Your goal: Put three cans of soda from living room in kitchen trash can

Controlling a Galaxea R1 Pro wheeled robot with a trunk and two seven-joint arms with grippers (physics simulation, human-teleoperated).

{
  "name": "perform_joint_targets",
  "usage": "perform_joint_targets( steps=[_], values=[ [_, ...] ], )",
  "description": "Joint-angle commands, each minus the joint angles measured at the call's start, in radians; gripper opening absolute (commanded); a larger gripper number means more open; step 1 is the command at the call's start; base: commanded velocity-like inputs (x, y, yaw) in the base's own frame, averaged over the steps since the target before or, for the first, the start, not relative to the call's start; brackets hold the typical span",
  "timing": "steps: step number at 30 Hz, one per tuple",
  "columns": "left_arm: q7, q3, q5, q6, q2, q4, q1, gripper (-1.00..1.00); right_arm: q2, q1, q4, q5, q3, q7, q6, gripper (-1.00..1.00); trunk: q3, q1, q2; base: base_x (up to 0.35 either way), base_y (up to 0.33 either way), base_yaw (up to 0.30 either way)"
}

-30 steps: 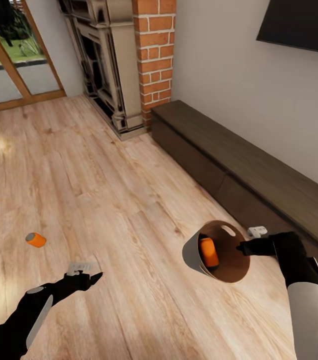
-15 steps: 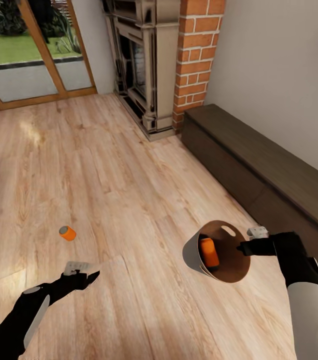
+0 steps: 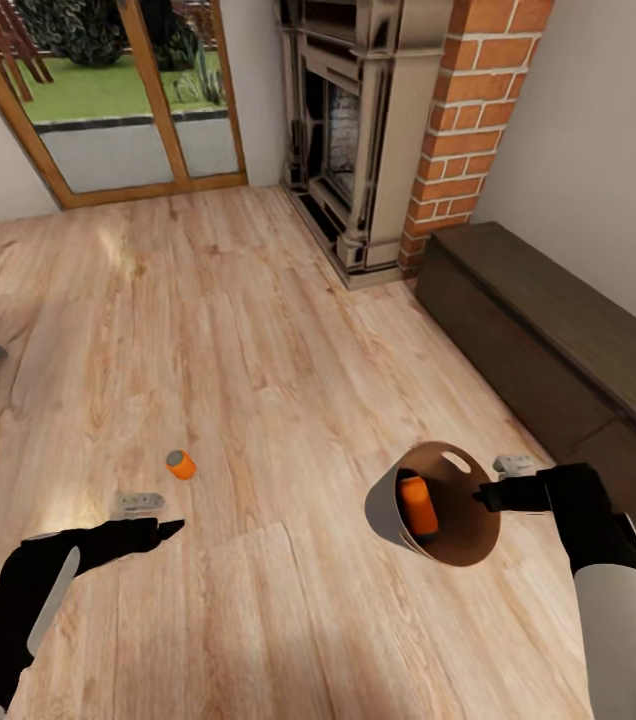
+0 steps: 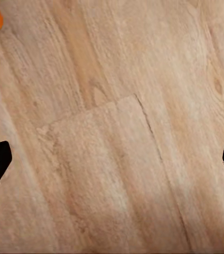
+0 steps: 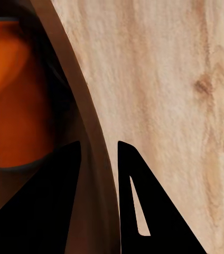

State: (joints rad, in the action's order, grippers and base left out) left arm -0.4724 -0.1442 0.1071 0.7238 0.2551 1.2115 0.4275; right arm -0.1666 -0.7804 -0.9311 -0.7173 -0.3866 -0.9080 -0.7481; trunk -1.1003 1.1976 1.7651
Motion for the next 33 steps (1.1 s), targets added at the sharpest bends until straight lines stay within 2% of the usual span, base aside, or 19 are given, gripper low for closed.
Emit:
perform_joint_targets(
  steps=[1, 5, 9, 18, 21, 26, 33],
  values=[
    [0.0, 0.0, -0.003, 0.025, 0.003, 0.014, 0.01, 1.0, 0.0, 0.0, 0.0, 0.018, 0.005, -0.007, -0.011, -1.0, 0.0, 0.0, 0.0, 0.141, 0.015, 0.253],
    [0.015, 0.005, -0.007, 0.057, -0.002, 0.034, 0.029, 1.0, 0.0, 0.0, 0.0, 0.018, 0.016, -0.006, -0.012, -1.0, 0.0, 0.0, 0.0, 0.089, 0.005, 0.206],
    [0.046, 0.001, -0.005, 0.057, -0.003, 0.037, 0.031, 1.0, 0.001, 0.0, 0.0, 0.018, 0.019, -0.006, -0.013, -1.0, 0.0, 0.0, 0.0, 0.013, 0.0, 0.033],
    [0.053, 0.0, -0.004, 0.057, -0.003, 0.04, 0.031, 1.0, 0.001, 0.0, 0.0, 0.018, 0.019, -0.005, -0.013, -1.0, 0.0, 0.0, 0.0, 0.001, 0.0, 0.155],
    [0.053, -0.001, -0.004, 0.057, -0.003, 0.042, 0.031, 1.0, 0.016, 0.0, 0.0, 0.016, 0.018, -0.004, -0.013, -1.0, 0.0, 0.0, 0.0, 0.0, 0.0, 0.238],
    [0.054, -0.001, -0.005, 0.057, -0.003, 0.04, 0.031, 1.0, 0.026, 0.006, 0.0, 0.015, 0.02, 0.015, -0.012, -1.0, 0.0, 0.0, 0.0, 0.0, 0.0, 0.242],
    [0.055, 0.001, -0.006, 0.057, -0.004, 0.039, 0.032, 1.0, 0.041, 0.016, 0.0, 0.016, 0.048, 0.031, -0.013, -1.0, 0.0, 0.0, 0.0, 0.072, 0.0, 0.241]
  ],
)
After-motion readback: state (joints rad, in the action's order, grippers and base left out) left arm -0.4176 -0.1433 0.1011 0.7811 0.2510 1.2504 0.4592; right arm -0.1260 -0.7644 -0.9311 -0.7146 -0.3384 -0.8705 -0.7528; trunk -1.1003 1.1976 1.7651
